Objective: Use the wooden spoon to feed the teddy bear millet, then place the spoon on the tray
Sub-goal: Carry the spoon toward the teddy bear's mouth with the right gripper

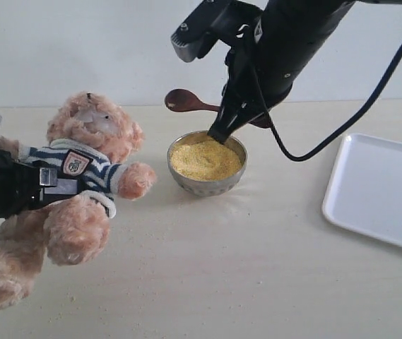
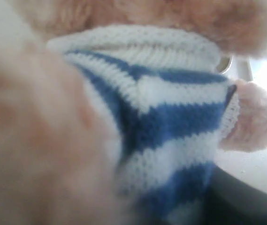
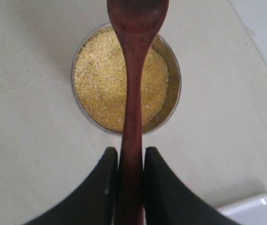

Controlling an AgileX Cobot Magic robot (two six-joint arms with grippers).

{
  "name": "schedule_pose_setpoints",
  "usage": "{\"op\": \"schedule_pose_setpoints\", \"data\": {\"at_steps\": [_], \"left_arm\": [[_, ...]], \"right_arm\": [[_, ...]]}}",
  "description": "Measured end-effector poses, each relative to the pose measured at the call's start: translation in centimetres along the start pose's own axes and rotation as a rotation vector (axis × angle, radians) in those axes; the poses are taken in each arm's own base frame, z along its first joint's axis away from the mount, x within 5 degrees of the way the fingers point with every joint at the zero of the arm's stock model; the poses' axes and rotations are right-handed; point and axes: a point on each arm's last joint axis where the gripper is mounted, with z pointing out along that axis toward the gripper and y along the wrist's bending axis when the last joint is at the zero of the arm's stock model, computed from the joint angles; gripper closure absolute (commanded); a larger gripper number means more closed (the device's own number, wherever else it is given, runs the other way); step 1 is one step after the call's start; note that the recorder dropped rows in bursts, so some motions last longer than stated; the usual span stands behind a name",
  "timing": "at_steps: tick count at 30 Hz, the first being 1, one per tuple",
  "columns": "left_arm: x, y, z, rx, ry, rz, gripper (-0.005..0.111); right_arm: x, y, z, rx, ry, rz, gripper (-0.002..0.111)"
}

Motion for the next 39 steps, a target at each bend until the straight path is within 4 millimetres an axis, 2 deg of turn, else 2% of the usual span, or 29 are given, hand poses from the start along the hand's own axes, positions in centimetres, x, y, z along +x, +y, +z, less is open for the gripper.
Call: {"op": "schedule_pose_setpoints", "data": {"at_steps": [6, 9, 18, 26, 33, 39], "left_arm": [[0.0, 0.0, 0.0, 0.0, -0.002, -0.003, 0.102], [0.0, 0.0, 0.0, 0.0, -0.002, -0.003, 0.102], [-0.1, 0.0, 0.0, 0.003, -0.011, -0.019, 0.102], [0.7, 0.5, 1.1, 0.046, 0.036, -0.059, 0.102], [0.8, 0.5, 1.2, 0.052, 0.04, -0.062, 0.102], [0.8, 0.5, 1.2, 0.052, 0.04, -0.062, 0.102]], "right_arm": [[-2.8, 2.4, -1.3, -0.024, -0.134, -0.052, 0.108], [-3.6, 3.4, -1.7, -0.039, -0.174, -0.066, 0.108], [-3.8, 4.0, -1.8, -0.092, -0.195, -0.011, 0.108], [-4.4, 3.9, -1.9, -0.087, -0.261, 0.009, 0.108], [-4.4, 4.2, -0.9, -0.085, -0.235, -0.053, 0.108], [-4.6, 5.9, 0.6, -0.015, -0.173, -0.2, 0.108]]}}
